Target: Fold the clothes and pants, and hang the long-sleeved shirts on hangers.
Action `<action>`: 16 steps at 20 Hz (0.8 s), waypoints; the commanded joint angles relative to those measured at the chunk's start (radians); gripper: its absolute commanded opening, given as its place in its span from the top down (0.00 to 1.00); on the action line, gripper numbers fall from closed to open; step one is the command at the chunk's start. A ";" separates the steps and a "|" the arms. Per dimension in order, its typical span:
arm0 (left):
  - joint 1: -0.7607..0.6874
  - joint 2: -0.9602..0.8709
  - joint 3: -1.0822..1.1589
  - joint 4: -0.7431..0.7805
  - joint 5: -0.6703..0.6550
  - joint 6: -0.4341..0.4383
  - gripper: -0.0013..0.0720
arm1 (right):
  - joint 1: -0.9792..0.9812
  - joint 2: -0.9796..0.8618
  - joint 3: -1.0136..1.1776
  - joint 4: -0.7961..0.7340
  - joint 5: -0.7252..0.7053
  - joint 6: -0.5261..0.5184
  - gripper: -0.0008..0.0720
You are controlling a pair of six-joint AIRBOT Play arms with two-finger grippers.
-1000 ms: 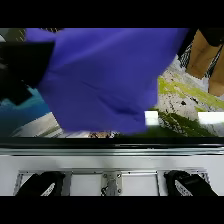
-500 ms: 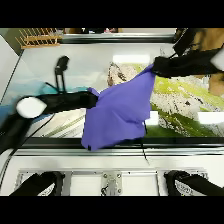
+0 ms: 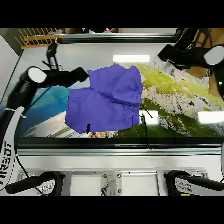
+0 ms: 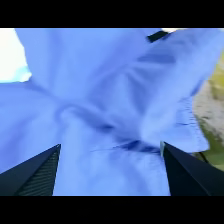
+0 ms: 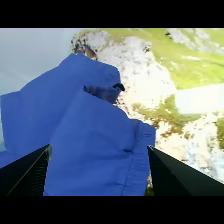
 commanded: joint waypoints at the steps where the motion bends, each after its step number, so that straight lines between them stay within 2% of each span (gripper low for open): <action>1: 0.193 0.038 -0.079 0.025 -0.161 0.000 0.02 | -0.071 0.110 -0.063 -0.064 0.178 -0.065 0.10; 4: 0.291 0.130 -0.335 0.142 -0.132 -0.022 0.02 | -0.070 0.235 -0.290 -0.088 0.274 -0.036 0.10; 6: 0.351 0.162 -0.480 0.148 -0.081 -0.055 0.02 | -0.053 0.311 -0.467 -0.083 0.259 0.016 0.10; 8: 0.389 0.159 -0.564 0.146 -0.035 -0.079 0.02 | -0.027 0.364 -0.612 -0.038 0.232 0.023 0.10; 12: 0.381 0.085 -0.595 0.089 -0.025 -0.062 0.02 | 0.043 0.398 -0.769 0.077 0.182 0.022 0.10; 14: 0.360 0.041 -0.595 -0.011 -0.020 -0.002 0.02 | 0.087 0.398 -0.785 0.089 0.161 0.023 0.10; 16: 0.331 0.007 -0.595 -0.036 -0.015 0.006 0.02 | 0.121 0.398 -0.785 0.102 0.139 0.023 0.10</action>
